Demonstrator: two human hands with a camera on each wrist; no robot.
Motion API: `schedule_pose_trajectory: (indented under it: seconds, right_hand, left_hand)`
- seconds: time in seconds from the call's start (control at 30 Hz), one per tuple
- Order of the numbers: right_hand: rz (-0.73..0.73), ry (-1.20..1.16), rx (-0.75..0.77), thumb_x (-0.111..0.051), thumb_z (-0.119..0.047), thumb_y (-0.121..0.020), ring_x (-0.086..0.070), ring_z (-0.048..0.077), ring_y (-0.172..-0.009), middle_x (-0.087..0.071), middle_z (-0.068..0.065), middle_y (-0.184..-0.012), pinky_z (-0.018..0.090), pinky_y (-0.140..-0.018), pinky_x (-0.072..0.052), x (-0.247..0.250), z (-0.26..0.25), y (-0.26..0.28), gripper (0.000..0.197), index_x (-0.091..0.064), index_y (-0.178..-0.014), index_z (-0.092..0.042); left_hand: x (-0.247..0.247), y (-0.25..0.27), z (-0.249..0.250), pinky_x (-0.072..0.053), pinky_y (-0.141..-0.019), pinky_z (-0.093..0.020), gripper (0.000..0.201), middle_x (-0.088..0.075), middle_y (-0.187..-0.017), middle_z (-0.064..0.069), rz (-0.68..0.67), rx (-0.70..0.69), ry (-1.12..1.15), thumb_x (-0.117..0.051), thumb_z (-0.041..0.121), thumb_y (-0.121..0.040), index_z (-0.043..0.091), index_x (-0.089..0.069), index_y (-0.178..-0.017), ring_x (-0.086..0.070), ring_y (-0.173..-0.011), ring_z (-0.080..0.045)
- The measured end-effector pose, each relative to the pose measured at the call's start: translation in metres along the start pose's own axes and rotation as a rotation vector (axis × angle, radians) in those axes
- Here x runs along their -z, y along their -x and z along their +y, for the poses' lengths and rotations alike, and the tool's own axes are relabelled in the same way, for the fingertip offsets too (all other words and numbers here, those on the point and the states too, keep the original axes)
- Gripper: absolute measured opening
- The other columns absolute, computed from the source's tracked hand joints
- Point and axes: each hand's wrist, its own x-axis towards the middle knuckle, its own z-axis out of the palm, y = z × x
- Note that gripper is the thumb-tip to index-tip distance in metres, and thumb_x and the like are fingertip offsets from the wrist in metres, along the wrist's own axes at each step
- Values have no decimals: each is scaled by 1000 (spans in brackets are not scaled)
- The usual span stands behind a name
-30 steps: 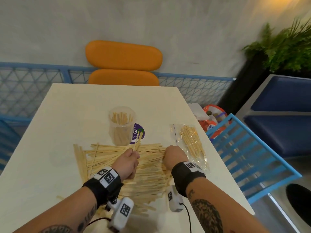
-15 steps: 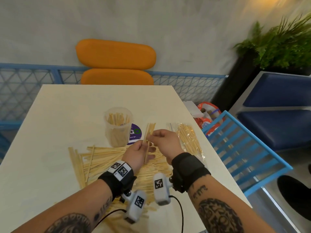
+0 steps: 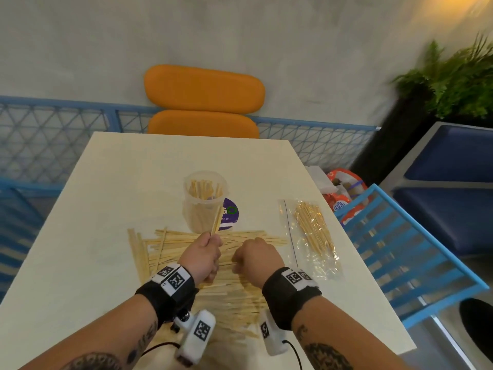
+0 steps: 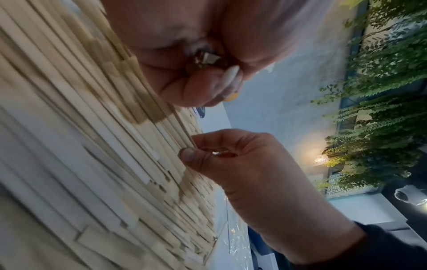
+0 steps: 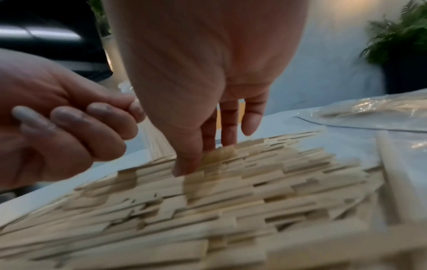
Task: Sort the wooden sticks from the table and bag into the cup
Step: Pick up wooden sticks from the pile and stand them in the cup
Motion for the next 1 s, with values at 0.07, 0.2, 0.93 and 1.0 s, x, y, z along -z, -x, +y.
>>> schedule_pose_trajectory:
  seconds: [0.07,0.2,0.93,1.0]
  right_hand:
    - [20,61,21,-61,-39,-95,-52,24,-111,-64,2,-113,40,-93,-46,-2,-1,-1,25,-71,-115,-28]
    - [57,118,39,-56,-37,-98,-52,23,-108,-66,0,-108,40,-90,-44,1,4,-1,23,-72,-110,-28]
    - [340,-1227,-231,-83,-19,-80,-65,2,-63,-74,0,-76,19,-63,-54,29,-20,21,16,-70,-82,-10]
    - [293,-1189,-182,-82,-16,-81,-68,6,-67,-75,1,-77,19,-65,-55,26,-20,23,10,-74,-83,-10]
  left_hand:
    - [3,3,0,-29,-46,-23,26,-41,-61,0,8,-5,-13,-36,30,-107,12,-51,-96,-36,-45,-14]
    - [9,3,1,-34,-48,-27,26,-47,-62,-1,7,-35,-87,-38,28,-107,13,-54,-94,-41,-48,-15]
    - [-22,22,29,-60,-77,-41,28,-74,-103,-8,-15,-17,254,-41,29,-107,20,-67,-108,-70,-88,-24]
    - [-17,25,28,-58,-79,-43,27,-72,-101,-9,-63,22,282,-41,29,-107,16,-65,-109,-67,-82,-22]
